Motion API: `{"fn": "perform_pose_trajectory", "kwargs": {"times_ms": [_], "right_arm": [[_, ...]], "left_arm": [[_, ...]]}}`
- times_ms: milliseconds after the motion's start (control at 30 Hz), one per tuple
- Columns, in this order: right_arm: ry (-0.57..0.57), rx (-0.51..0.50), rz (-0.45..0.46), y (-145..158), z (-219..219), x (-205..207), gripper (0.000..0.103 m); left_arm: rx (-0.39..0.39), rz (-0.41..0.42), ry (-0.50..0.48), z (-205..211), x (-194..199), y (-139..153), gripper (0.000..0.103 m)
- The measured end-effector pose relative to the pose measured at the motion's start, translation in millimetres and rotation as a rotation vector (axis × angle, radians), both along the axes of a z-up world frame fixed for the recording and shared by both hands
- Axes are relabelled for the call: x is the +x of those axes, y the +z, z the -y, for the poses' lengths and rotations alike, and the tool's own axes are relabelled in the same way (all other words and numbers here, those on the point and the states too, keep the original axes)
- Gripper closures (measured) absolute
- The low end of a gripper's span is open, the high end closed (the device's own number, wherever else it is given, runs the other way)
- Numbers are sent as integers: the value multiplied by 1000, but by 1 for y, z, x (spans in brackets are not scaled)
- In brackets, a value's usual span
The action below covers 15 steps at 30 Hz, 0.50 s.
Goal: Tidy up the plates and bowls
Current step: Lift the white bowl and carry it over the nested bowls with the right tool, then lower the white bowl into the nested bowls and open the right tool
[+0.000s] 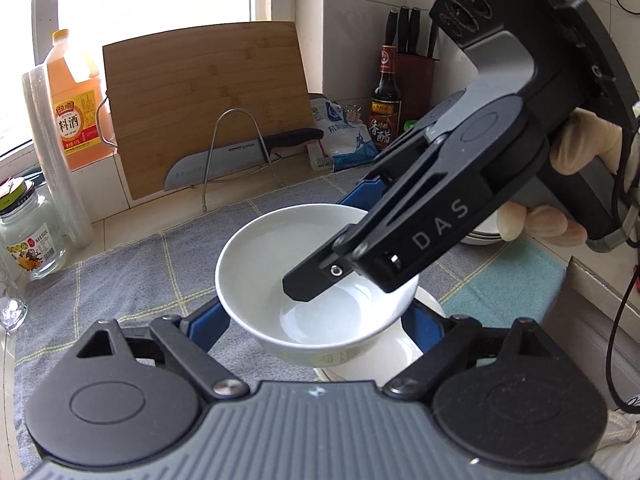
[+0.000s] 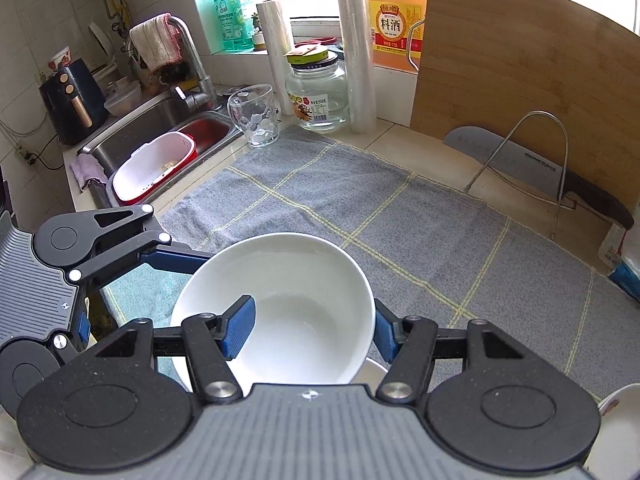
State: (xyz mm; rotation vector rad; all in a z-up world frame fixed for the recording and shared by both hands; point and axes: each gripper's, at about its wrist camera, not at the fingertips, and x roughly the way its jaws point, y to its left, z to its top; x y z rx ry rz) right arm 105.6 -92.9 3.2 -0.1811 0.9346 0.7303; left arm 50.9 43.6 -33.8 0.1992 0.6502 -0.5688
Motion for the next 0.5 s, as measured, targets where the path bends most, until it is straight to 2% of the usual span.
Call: {"fn": "perform_pose_trajectory", "kwargs": {"times_ms": [500], "right_arm": [[-78,3,-46,-19,45,-21,36]], "left_arm": [[-12,-52,-65,34,-8,-16,11]]}}
